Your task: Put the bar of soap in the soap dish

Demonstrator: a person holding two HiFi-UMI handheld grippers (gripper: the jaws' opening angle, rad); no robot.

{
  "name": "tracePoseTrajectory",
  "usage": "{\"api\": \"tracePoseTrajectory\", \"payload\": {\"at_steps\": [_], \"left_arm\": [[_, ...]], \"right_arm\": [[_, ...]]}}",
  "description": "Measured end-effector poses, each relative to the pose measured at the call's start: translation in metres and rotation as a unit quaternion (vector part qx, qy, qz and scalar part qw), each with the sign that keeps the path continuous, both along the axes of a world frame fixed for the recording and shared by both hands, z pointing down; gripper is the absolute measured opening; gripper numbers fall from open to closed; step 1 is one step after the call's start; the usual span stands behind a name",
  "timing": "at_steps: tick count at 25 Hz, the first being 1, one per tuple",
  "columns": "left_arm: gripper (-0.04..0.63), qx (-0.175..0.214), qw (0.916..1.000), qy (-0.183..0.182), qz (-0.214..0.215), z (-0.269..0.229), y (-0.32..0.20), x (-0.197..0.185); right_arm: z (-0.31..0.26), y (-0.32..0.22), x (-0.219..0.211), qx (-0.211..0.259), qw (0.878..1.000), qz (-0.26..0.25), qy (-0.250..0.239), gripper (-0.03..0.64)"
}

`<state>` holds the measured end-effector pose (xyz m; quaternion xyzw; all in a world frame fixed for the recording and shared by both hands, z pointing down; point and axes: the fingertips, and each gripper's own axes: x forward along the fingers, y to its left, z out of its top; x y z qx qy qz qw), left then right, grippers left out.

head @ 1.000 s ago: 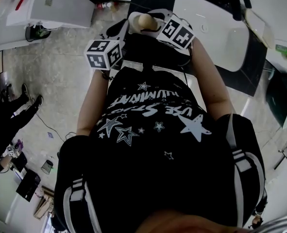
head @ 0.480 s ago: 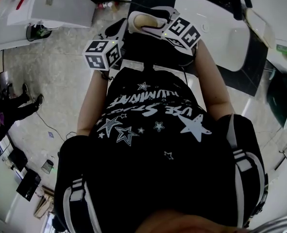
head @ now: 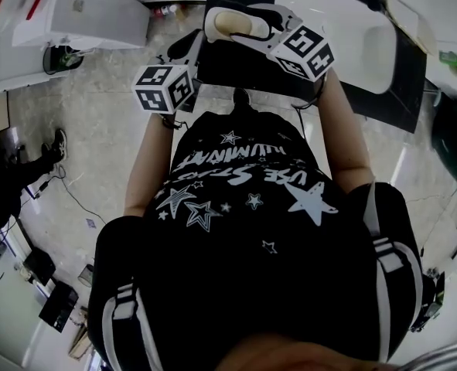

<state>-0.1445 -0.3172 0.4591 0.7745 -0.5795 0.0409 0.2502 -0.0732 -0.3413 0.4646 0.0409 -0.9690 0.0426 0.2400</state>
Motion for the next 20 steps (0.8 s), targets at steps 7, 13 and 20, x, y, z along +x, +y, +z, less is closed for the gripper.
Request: {"api": "tracePoseTrajectory", "payload": {"at_steps": [7, 13, 20], "left_arm": [[0.011, 0.013, 0.9994, 0.001, 0.031, -0.019, 0.054, 0.006], [0.011, 0.024, 0.9984, 0.003, 0.051, -0.026, 0.104, 0.008], [0.011, 0.035, 0.9965, 0.015, 0.075, -0.032, 0.166, 0.020]], "right_arm": [[-0.008, 0.056, 0.001, 0.010, 0.999, 0.040, 0.008, 0.200], [-0.012, 0.108, 0.008, 0.002, 0.997, 0.076, 0.001, 0.126], [-0.022, 0.172, 0.023, 0.029, 0.991, 0.134, -0.002, 0.043]]}}
